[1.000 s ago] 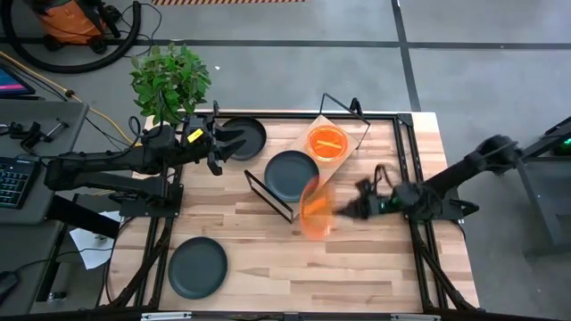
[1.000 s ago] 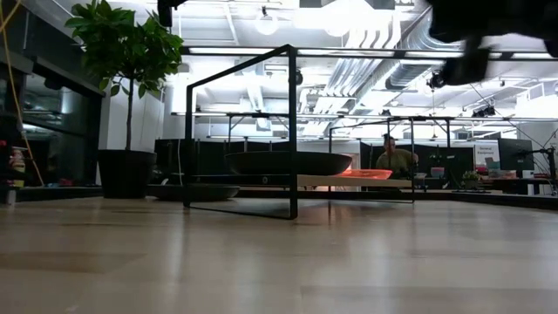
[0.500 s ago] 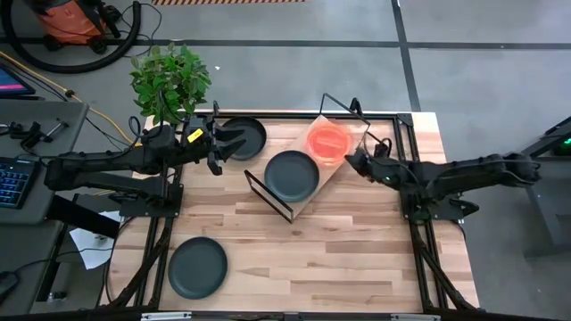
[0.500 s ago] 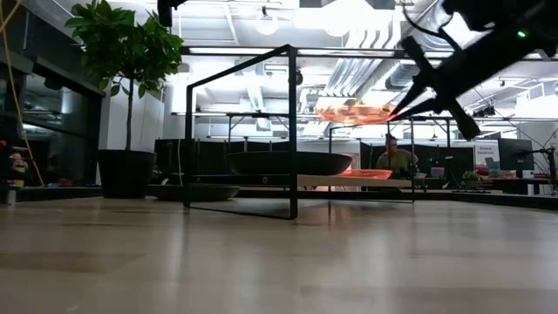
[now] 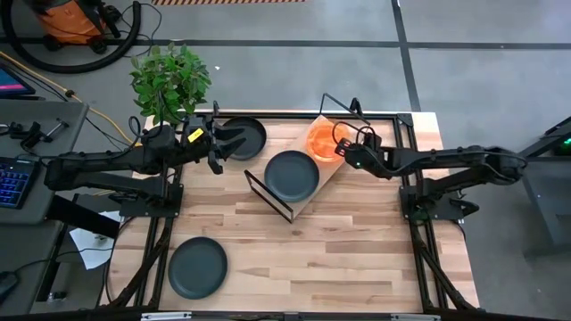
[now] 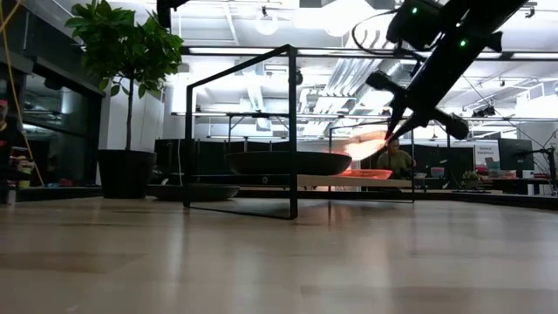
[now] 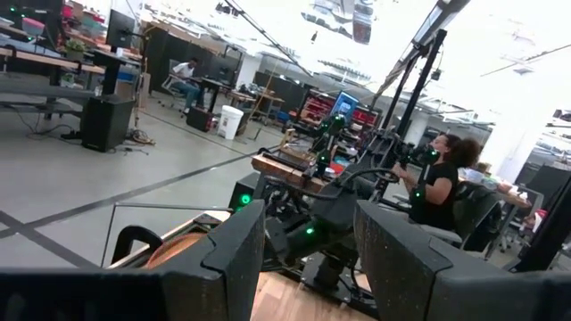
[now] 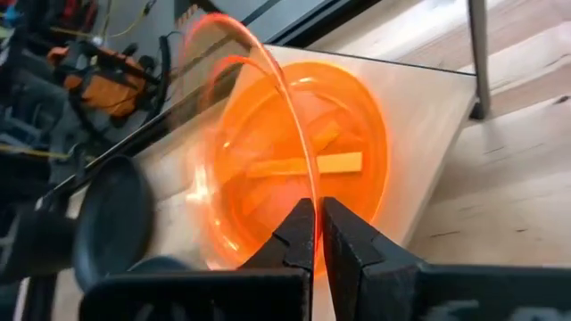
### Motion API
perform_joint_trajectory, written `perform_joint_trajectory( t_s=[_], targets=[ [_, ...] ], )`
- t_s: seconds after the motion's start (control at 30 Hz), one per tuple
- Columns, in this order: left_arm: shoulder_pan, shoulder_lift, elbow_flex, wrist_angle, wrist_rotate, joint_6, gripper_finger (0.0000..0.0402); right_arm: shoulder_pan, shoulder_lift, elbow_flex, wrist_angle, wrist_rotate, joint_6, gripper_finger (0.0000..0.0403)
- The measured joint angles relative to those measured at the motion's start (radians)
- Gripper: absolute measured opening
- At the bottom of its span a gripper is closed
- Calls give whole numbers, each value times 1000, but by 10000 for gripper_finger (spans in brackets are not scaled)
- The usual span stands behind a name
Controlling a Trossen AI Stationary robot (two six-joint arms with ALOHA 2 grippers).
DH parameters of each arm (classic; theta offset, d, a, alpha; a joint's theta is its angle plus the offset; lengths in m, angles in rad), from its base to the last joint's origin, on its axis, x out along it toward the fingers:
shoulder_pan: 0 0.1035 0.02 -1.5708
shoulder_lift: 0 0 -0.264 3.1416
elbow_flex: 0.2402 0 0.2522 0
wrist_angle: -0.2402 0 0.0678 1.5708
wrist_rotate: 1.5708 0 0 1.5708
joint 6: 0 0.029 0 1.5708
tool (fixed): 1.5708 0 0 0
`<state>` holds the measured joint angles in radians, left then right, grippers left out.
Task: Place and stack plates onto a shelf
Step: Stack the orange plate on top of the stacked orange plates on the shelf
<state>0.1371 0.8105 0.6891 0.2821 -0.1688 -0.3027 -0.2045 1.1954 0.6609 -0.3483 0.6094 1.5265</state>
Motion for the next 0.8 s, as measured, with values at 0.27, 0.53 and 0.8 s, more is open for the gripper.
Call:
perform_joint_trajectory(
  t_s=[0.27, 0.53, 0.8],
  targets=[
    [0, 0, 0, 0, 0, 0, 162, -13, 22, 0, 19, 58, 20, 0],
    [0, 0, 0, 0, 1, 0, 162, -38, 22, 0, 15, -12, -5, 7],
    [0, 0, 0, 4, 1, 17, 162, -45, 22, 0, 20, -20, 2, 99]
  ],
)
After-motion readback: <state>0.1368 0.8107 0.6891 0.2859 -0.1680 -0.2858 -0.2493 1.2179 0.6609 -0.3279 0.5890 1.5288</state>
